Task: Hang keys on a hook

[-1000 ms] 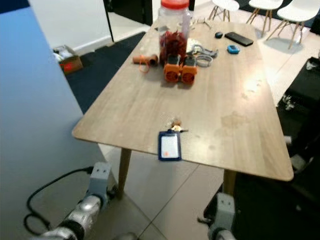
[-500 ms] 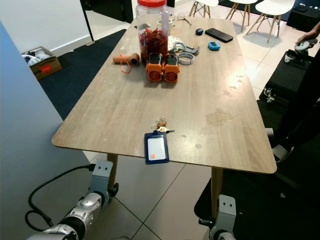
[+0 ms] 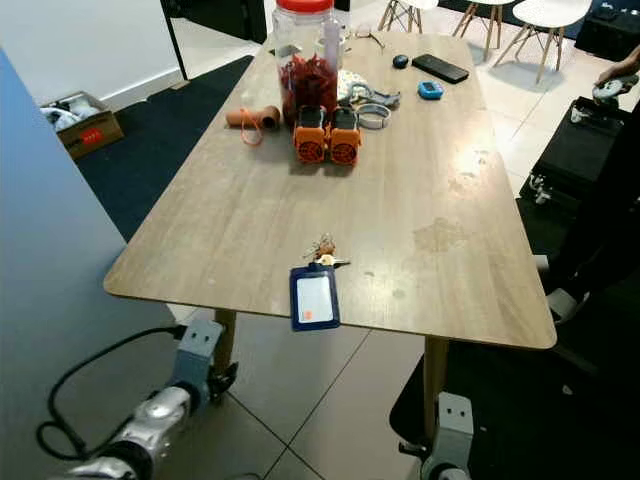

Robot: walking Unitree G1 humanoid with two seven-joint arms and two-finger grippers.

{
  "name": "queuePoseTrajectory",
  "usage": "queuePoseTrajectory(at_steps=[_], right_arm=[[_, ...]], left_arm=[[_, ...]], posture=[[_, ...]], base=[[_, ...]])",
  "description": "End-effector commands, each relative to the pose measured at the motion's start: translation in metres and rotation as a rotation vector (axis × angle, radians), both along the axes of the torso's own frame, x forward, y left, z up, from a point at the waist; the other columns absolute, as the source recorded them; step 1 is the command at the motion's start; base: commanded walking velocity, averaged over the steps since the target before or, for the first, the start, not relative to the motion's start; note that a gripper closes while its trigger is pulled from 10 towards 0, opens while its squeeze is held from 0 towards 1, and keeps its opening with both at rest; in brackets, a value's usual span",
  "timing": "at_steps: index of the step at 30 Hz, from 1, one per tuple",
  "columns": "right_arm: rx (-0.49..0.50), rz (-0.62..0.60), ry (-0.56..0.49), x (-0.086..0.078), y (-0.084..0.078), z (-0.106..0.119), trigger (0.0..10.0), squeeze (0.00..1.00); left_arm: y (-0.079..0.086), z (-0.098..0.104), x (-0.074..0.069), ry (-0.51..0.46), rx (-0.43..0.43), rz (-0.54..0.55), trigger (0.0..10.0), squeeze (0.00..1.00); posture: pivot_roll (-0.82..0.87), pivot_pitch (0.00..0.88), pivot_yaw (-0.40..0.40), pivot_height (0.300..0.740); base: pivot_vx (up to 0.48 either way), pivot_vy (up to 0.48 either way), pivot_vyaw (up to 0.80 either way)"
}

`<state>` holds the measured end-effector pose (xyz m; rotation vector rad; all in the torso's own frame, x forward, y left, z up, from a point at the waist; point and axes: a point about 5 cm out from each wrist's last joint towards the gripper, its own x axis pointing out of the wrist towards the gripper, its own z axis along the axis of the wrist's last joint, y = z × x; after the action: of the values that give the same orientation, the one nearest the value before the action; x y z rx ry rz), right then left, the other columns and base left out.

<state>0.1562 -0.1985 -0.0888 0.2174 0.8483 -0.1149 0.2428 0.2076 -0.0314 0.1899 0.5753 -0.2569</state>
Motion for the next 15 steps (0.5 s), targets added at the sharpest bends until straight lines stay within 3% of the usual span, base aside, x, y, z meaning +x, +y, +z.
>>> queuePoseTrajectory(at_steps=[1, 5, 7, 10, 15], right_arm=[[-0.010, -0.005, 0.008, -0.004, -0.003, -0.001, 10.0, 0.00], [-0.018, -0.001, 0.014, -0.006, -0.007, -0.001, 10.0, 0.00], [-0.019, 0.000, 0.014, -0.006, -0.007, -0.001, 10.0, 0.00], [-0.020, 0.004, 0.014, -0.005, -0.008, -0.001, 10.0, 0.00], [-0.018, 0.004, 0.008, -0.002, -0.007, 0.000, 10.0, 0.00]], left_arm=[[0.011, 0.002, -0.006, -0.003, 0.001, -0.056, 10.0, 0.00], [0.029, 0.010, -0.021, -0.018, 0.030, -0.307, 10.0, 0.00], [0.029, 0.011, -0.023, -0.019, 0.038, -0.342, 10.0, 0.00], [0.024, 0.018, -0.042, -0.039, 0.009, -0.612, 10.0, 0.00], [0.021, 0.029, -0.054, -0.062, -0.071, -0.734, 10.0, 0.00]], posture=[[0.05, 0.015, -0.002, 0.740], [0.06, 0.022, -0.012, 0.740], [0.06, 0.022, -0.012, 0.740], [0.06, 0.030, -0.018, 0.740], [0.05, 0.038, -0.016, 0.740]], base=[[0.000, 0.000, 0.00], [0.000, 0.000, 0.00], [0.000, 0.000, 0.00], [0.000, 0.000, 0.00], [0.000, 0.000, 0.00]])
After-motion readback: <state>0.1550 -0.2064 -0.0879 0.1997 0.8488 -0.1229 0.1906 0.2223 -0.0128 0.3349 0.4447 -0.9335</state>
